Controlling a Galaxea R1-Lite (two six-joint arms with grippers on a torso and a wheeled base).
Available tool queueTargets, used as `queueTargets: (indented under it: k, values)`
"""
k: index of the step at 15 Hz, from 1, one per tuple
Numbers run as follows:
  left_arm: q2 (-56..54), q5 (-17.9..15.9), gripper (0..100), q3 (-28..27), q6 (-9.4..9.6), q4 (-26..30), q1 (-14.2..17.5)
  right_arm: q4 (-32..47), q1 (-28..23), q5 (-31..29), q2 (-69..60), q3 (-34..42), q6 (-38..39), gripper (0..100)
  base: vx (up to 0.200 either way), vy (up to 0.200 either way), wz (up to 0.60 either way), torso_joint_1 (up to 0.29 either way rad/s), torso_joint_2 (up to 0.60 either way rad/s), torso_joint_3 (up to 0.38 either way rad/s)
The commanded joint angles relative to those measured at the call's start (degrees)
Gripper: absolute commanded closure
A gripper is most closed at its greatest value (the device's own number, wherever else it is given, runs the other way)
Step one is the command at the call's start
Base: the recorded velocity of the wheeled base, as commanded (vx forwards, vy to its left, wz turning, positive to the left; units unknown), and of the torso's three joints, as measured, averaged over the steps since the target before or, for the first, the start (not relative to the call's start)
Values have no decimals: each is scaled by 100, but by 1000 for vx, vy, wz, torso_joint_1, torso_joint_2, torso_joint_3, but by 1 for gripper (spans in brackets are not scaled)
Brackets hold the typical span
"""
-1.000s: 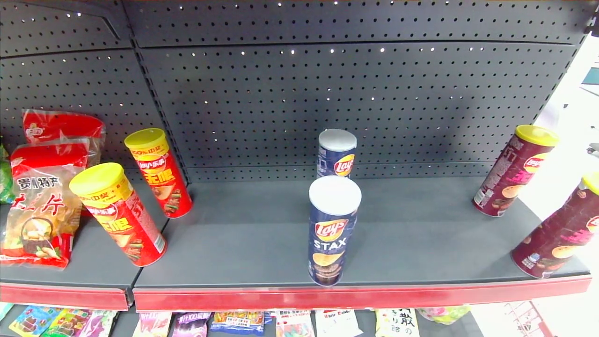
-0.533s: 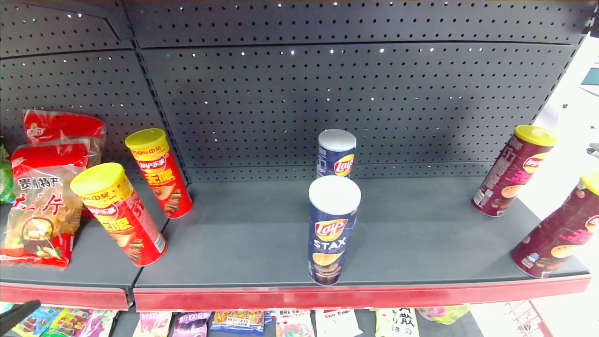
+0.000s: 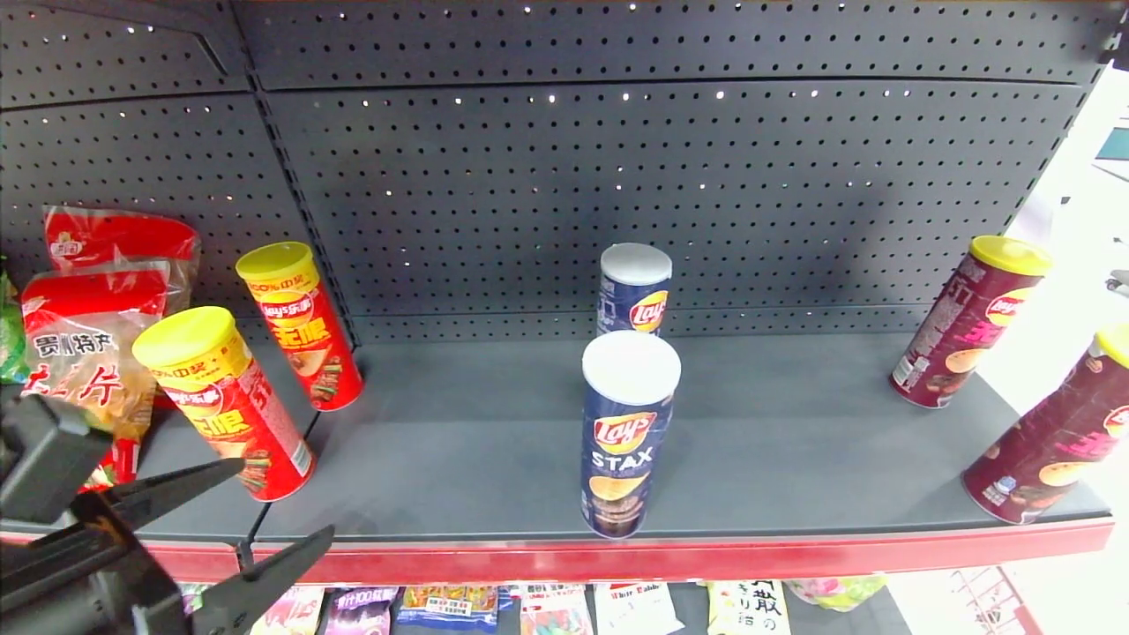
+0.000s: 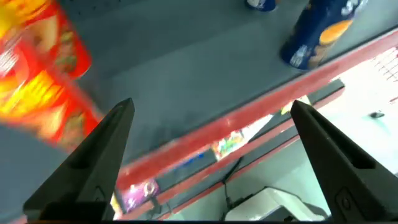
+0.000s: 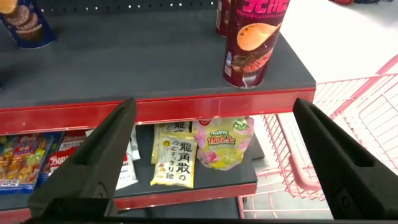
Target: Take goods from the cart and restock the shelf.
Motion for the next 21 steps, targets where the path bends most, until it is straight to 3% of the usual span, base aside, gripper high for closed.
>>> queueTargets:
  k: [1,4,8,10,13,16,21]
  values:
    - [1460,245,0,-217,-157,-718,-388,-6,0,-1,40,2,-2,0,0,0,0,0,0,0]
    - [2032,552,0,-534,-517,-735,-863,-6,0,25,40,2,-11,0,0,0,0,0,0,0]
    - [2761,746,0,-850,-544,-744,-1188,-6,0,34,40,2,-2,0,0,0,0,0,0,0]
    - [3183,1009,0,-1096,-544,-744,-1364,-6,0,34,40,2,-2,0,0,0,0,0,0,0]
    - [3666,1044,0,-1386,-553,-735,-1451,-6,0,34,40,2,-2,0,0,0,0,0,0,0]
    - [3965,1062,0,-1738,-772,-718,-1539,-6,0,34,40,11,-2,0,0,0,0,0,0,0]
    - [4308,1097,0,-1861,-772,-735,-1627,-6,0,25,40,2,-2,0,0,0,0,0,0,0]
